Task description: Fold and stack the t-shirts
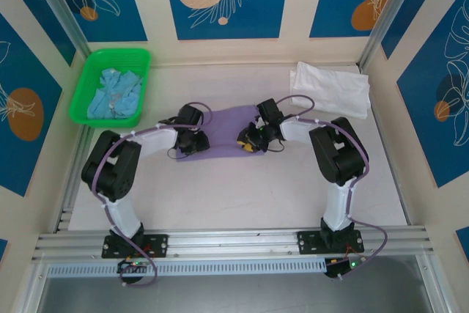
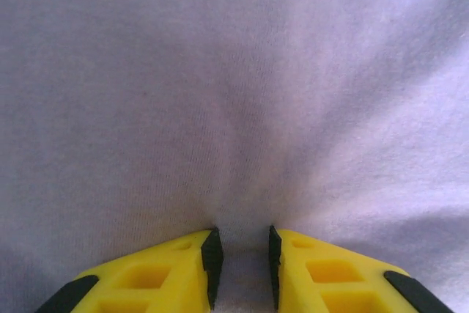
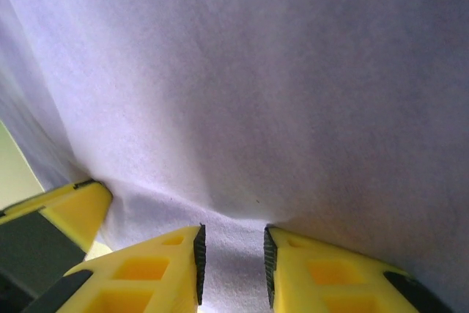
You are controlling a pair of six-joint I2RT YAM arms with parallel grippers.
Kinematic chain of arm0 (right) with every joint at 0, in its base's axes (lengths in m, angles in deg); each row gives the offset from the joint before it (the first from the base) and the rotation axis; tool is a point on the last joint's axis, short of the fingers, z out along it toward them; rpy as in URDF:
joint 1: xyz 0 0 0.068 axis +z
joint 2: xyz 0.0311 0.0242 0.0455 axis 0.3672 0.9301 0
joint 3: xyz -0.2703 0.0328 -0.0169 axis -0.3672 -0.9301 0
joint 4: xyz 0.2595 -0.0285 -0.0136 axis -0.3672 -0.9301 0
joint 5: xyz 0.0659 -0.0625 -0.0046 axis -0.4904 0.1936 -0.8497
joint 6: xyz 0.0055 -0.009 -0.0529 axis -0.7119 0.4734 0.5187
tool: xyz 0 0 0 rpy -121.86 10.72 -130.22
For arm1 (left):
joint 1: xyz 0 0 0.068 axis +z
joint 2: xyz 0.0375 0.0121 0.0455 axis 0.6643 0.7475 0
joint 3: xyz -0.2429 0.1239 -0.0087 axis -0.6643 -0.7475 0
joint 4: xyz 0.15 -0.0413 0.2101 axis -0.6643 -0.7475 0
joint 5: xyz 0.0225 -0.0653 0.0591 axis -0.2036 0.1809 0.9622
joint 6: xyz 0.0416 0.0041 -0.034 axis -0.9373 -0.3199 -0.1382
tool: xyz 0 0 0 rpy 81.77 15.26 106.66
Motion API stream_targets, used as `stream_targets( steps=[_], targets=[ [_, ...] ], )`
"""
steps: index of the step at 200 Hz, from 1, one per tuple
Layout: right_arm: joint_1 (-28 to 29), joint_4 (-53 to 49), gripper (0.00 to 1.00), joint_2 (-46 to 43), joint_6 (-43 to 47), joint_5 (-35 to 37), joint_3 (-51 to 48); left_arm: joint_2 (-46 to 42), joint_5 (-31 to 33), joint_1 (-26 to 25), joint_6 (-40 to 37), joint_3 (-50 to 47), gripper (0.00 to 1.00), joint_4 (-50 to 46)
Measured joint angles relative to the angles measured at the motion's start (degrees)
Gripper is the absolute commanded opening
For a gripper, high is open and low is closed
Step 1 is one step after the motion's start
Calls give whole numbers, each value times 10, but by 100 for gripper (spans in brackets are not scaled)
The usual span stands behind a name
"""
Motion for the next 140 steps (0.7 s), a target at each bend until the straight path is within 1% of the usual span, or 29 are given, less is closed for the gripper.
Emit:
stream_targets(
  steps=[23, 37, 69, 78, 88, 107, 117, 122, 129, 140],
  targets=[
    [42, 51, 32, -59, -12, 14, -91, -67, -3, -10, 7, -87, 29, 28],
    [76, 84, 35, -98, -27, 28, -148, -116, -9, -16, 14, -145, 31, 45],
    [162, 138, 37, -176, -54, 88, -242, -227, -19, -36, 44, -252, 32, 60],
    [187, 136, 39, -197, -61, 110, -257, -260, -21, -41, 54, -275, 33, 54],
    [212, 127, 42, -218, -65, 133, -270, -292, -22, -44, 63, -293, 36, 37],
    [244, 83, 45, -266, -70, 175, -287, -361, -7, -44, 72, -303, 40, -33],
    [247, 51, 44, -294, -69, 192, -292, -391, 5, -44, 71, -298, 37, -66],
    [246, 37, 41, -306, -68, 200, -293, -403, 12, -44, 69, -291, 34, -84],
    [240, 21, 38, -320, -65, 209, -292, -412, 21, -43, 64, -278, 29, -104],
    [224, -4, 31, -333, -52, 218, -280, -405, 31, -43, 56, -245, 21, -127]
  ],
)
